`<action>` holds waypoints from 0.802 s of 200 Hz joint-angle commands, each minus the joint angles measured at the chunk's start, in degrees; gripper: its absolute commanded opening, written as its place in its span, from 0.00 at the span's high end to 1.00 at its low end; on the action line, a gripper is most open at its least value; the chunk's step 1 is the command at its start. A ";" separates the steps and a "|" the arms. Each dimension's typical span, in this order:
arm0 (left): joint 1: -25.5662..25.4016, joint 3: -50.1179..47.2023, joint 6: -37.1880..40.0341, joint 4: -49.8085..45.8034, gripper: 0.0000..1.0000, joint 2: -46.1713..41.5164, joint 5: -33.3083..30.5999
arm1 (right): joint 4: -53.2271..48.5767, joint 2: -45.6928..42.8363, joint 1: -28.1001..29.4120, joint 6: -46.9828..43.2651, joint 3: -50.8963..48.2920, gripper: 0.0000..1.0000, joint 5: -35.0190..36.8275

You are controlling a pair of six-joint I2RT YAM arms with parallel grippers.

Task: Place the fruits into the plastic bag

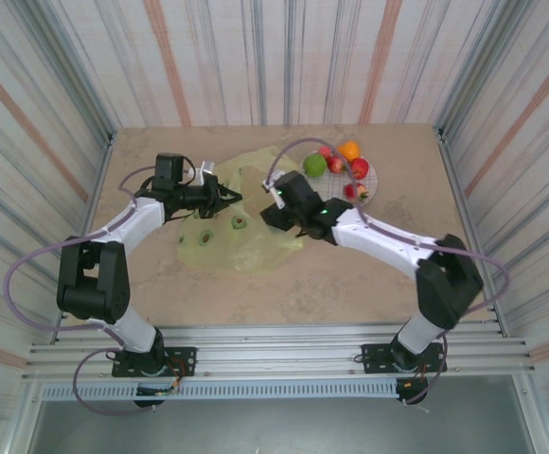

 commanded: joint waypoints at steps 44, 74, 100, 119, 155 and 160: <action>0.34 0.63 0.82 -0.48 1.00 1.20 0.37 | 13.24 -6.26 -6.51 6.93 -8.06 0.12 -22.29; 0.38 0.46 0.17 0.30 1.00 0.86 0.84 | 8.71 -3.56 -6.48 8.45 -5.14 0.15 -17.91; 0.41 0.44 0.01 0.60 1.00 0.81 1.01 | 8.60 -3.15 -6.53 10.39 -5.65 0.16 -16.99; 0.42 0.40 -0.01 0.58 1.00 0.97 1.01 | 10.38 -4.24 -7.05 11.53 -7.38 0.16 -18.78; 0.49 0.45 0.01 0.60 1.00 1.03 1.00 | 16.22 -9.96 -12.22 16.16 -12.91 0.16 -24.64; 0.51 0.45 0.01 0.53 1.00 1.03 1.02 | 16.56 -10.93 -13.26 16.74 -13.59 0.16 -24.74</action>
